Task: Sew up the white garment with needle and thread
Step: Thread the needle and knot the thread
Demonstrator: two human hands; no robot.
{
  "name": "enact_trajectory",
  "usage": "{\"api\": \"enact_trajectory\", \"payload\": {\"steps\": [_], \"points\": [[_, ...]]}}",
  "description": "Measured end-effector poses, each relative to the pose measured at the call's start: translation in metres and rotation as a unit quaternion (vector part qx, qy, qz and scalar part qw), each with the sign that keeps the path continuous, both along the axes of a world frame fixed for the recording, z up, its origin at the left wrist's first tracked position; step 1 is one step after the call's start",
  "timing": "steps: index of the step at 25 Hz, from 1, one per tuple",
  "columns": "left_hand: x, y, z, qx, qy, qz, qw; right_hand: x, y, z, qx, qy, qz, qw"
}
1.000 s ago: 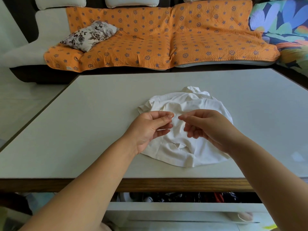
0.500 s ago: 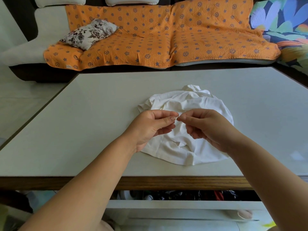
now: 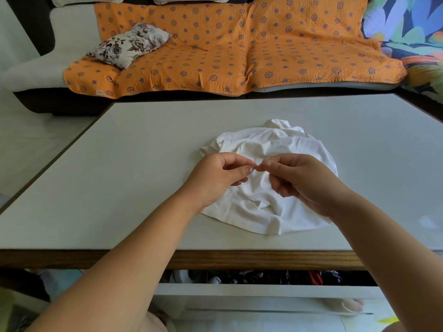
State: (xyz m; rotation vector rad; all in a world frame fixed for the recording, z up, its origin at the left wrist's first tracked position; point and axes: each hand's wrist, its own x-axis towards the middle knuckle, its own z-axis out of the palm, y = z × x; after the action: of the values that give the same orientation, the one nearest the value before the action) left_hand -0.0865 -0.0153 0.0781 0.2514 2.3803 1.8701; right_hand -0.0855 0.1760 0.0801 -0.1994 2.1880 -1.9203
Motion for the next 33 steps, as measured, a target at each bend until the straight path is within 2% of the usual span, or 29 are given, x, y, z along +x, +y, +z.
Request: {"api": "enact_trajectory", "payload": {"steps": [9, 15, 22, 25, 28, 30, 33], "points": [[-0.004, -0.003, -0.002, 0.026, -0.029, 0.022, 0.999, -0.001, 0.006, 0.005, -0.016, -0.055, 0.016, 0.998], [-0.004, -0.007, 0.000, 0.129, -0.085, 0.041, 0.987, 0.001, 0.011, 0.006, 0.060, -0.050, 0.053, 0.996], [-0.005, -0.007, 0.006, 0.272, -0.150, 0.039, 0.950, 0.003, 0.009, 0.005, 0.065, -0.041, 0.048, 0.996], [-0.005, -0.008, 0.006, 0.270, -0.147, 0.040, 0.951, 0.002, 0.009, 0.006, 0.067, -0.046, 0.050, 0.995], [-0.005, -0.009, 0.005, 0.232, -0.129, 0.041, 0.963, 0.003, 0.012, 0.009, 0.118, -0.036, 0.050, 0.991], [-0.004, -0.010, 0.004, 0.216, -0.123, 0.040, 0.968, 0.002, 0.014, 0.010, 0.160, -0.011, 0.008, 0.987], [-0.004, -0.010, 0.005, 0.213, -0.123, 0.032, 0.969, -0.002, 0.018, 0.010, 0.140, 0.021, -0.082, 0.987]]}}
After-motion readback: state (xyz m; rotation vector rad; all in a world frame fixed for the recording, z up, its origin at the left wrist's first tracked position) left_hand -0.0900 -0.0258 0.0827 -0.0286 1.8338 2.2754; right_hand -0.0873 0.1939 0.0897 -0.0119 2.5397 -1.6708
